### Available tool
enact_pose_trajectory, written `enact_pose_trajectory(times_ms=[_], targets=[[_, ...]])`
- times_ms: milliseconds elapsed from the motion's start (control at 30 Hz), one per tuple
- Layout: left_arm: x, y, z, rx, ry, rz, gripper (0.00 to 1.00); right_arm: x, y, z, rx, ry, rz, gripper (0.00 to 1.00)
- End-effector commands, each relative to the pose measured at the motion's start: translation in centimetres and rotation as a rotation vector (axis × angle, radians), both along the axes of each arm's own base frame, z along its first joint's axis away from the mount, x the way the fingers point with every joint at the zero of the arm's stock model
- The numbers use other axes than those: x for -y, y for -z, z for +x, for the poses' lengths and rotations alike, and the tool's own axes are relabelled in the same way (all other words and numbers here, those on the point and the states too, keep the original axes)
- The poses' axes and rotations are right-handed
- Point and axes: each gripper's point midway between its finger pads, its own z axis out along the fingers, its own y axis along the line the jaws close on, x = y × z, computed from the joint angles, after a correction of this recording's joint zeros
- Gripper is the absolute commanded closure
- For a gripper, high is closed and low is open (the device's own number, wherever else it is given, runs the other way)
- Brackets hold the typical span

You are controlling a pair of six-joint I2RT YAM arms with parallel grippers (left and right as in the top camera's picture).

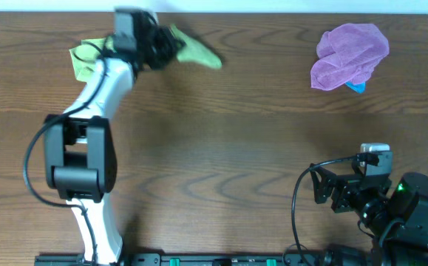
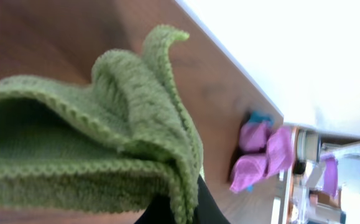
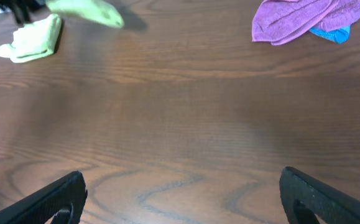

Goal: Fold the cloth
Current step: 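Grasp the folded green bundle with the left gripper and carry it to top left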

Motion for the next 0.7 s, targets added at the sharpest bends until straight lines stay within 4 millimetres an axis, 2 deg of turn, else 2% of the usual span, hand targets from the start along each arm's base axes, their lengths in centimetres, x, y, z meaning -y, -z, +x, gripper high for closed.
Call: enact_pose_trajectory(times_ms=[0, 33, 133, 200, 333, 467, 567, 667], targets=[[-4.2, -3.7, 2.2, 0.086, -0.07, 0.076, 0.94, -0.1, 0.1, -0.1, -0.004, 0.007, 0.018, 0.01], [-5.7, -4.6, 2.7, 0.108, -0.089, 0.095, 0.94, -0.1, 0.1, -0.1, -0.004, 0.007, 0.018, 0.01], [-9.2, -5.6, 3.4, 0.129, -0.153, 0.114, 0.94, -0.1, 0.1, -0.1, -0.004, 0.007, 0.018, 0.01], [-11.7, -5.5, 3.7, 0.131, -0.195, 0.128, 0.94, -0.1, 0.1, -0.1, -0.004, 0.007, 0.018, 0.01], [-15.1, -5.2, 3.8, 0.144, -0.23, 0.16, 0.94, -0.1, 0.1, -0.1, -0.004, 0.007, 0.018, 0.01], [-17.0, -5.0, 3.8, 0.151, -0.251, 0.187, 0.95, -0.1, 0.1, -0.1, -0.004, 0.007, 0.018, 0.01], [-17.5, -4.8, 3.9, 0.162, -0.246, 0.221, 0.94, -0.1, 0.1, -0.1, -0.004, 0.007, 0.018, 0.01], [-17.6, -3.6, 4.1, 0.149, -0.243, 0.237, 0.94, -0.1, 0.1, -0.1, -0.004, 0.007, 0.018, 0.01]])
